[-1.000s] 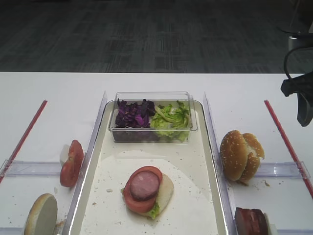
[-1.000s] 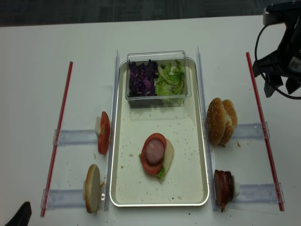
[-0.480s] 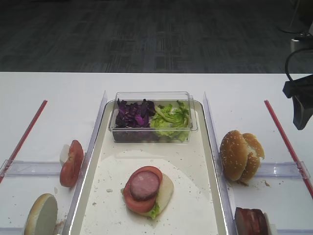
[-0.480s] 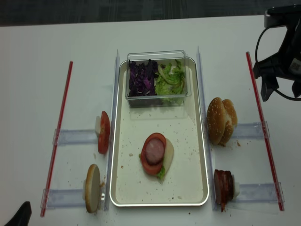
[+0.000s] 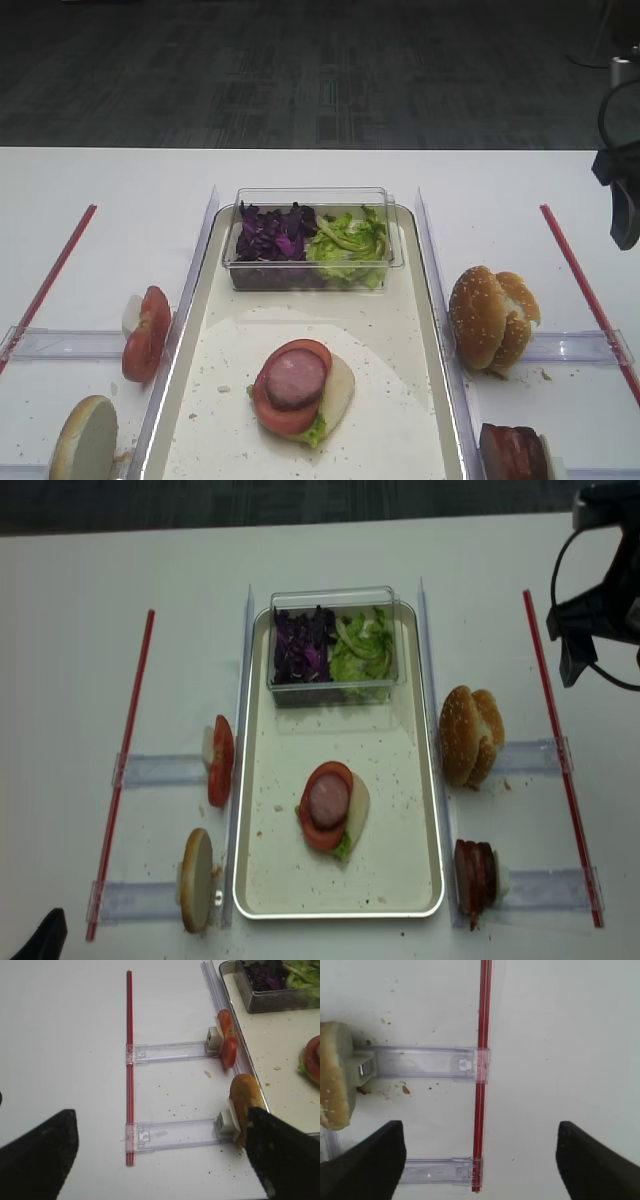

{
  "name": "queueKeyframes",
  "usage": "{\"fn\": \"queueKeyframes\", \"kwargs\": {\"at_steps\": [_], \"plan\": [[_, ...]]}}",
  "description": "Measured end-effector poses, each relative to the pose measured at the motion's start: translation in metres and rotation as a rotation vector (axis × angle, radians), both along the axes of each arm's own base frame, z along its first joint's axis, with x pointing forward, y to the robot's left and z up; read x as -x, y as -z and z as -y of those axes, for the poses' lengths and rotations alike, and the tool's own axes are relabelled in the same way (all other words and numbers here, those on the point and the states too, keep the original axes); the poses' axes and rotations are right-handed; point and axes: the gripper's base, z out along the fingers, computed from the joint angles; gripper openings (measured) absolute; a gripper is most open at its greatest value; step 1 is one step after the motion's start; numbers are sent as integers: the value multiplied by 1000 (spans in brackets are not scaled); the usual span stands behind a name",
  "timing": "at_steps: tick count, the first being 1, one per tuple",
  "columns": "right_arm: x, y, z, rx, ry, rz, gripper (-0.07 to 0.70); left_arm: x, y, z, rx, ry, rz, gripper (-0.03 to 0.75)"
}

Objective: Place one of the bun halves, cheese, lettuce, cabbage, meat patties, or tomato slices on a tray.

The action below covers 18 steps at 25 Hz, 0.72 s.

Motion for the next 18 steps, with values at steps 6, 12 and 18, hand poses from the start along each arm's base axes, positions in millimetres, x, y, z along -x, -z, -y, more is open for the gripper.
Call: {"fn": "queueKeyframes", "kwargs": {"at_steps": [6, 12, 18], "plan": [[15, -27, 0, -6, 0, 91, 599, 0, 0, 0, 0, 0, 0, 618], [43, -63, 0, -7, -6, 220, 594, 0, 0, 0, 0, 0, 0, 618], [81, -100, 1, -1, -9, 372, 593, 0, 0, 0, 0, 0, 0, 618]]}}
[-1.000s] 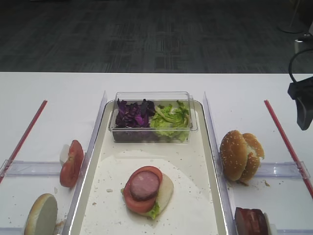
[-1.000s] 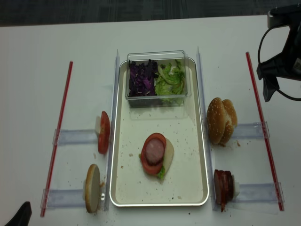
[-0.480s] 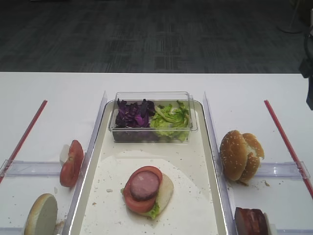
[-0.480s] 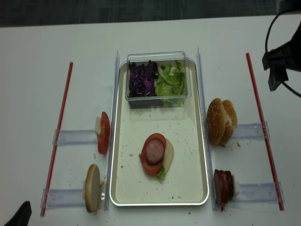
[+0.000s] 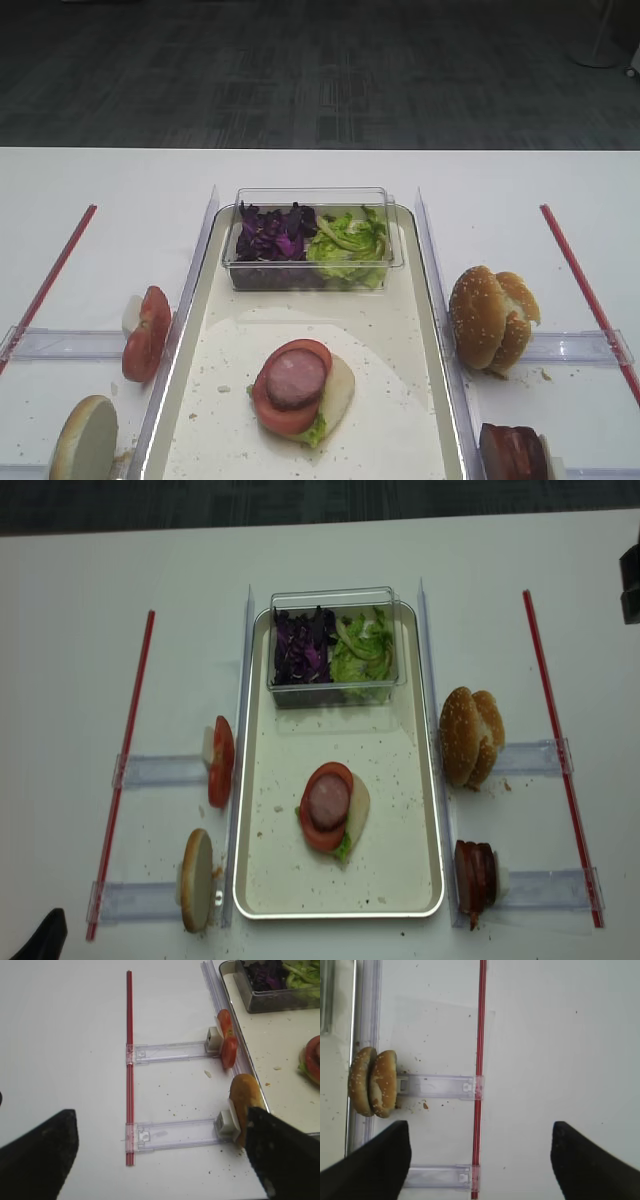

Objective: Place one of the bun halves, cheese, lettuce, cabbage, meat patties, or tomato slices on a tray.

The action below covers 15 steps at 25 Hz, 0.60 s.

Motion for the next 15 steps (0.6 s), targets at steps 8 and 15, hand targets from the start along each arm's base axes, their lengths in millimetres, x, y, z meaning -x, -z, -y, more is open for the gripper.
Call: {"fn": "queueKeyframes", "kwargs": {"at_steps": [8, 15], "plan": [[58, -38, 2, 7, 4, 198, 592, 0, 0, 0, 0, 0, 0, 618], [114, -50, 5, 31, 13, 343, 588, 0, 0, 0, 0, 0, 0, 618]]}}
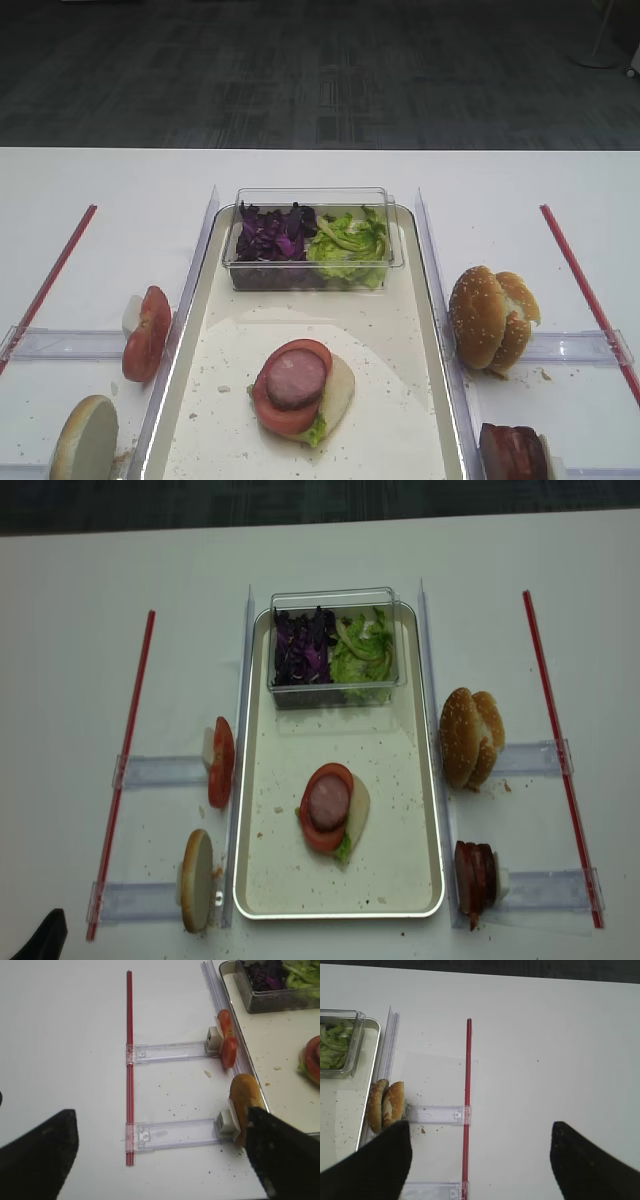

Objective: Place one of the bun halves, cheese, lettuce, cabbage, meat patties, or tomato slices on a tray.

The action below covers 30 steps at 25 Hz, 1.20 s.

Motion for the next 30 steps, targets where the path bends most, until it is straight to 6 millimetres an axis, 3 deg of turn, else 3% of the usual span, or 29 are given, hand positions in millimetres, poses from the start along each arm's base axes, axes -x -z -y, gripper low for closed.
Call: {"fn": "queueKeyframes", "kwargs": {"at_steps": [4, 14, 23, 30], "plan": [[26, 24, 0, -3, 3, -5, 585, 0, 0, 0, 0, 0, 0, 618], [77, 112, 1, -40, 36, 35, 585, 0, 0, 0, 0, 0, 0, 618], [113, 139, -1, -74, 22, 226, 565, 0, 0, 0, 0, 0, 0, 618], [109, 152, -1, -78, 19, 219, 551, 0, 0, 0, 0, 0, 0, 618]]}}
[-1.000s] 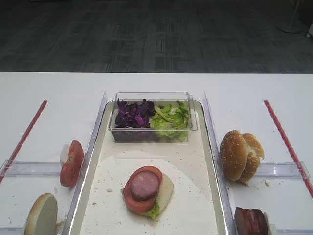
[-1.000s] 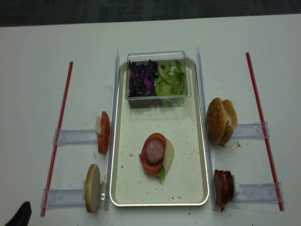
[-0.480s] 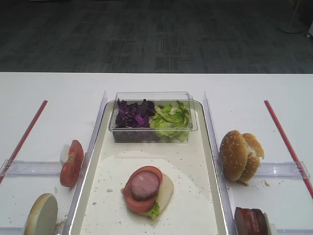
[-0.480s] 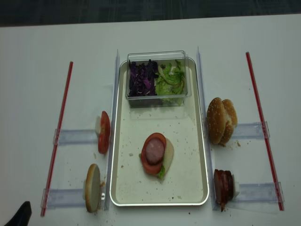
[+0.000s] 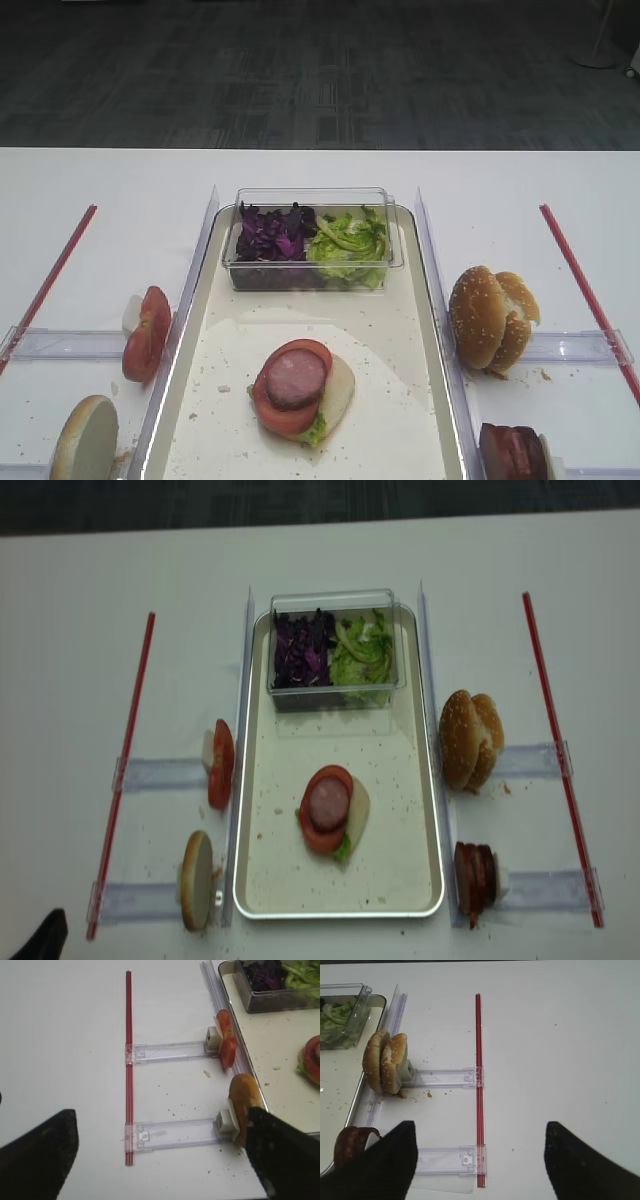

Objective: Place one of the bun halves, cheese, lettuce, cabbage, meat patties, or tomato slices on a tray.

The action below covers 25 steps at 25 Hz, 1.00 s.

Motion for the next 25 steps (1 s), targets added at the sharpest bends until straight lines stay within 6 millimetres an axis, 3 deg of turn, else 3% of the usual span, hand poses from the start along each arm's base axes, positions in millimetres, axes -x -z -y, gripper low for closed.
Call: {"fn": "queueKeyframes", "kwargs": {"at_steps": [25], "plan": [[-2, 2, 0, 0, 0, 5, 543, 0, 0, 0, 0, 0, 0, 618]]}}
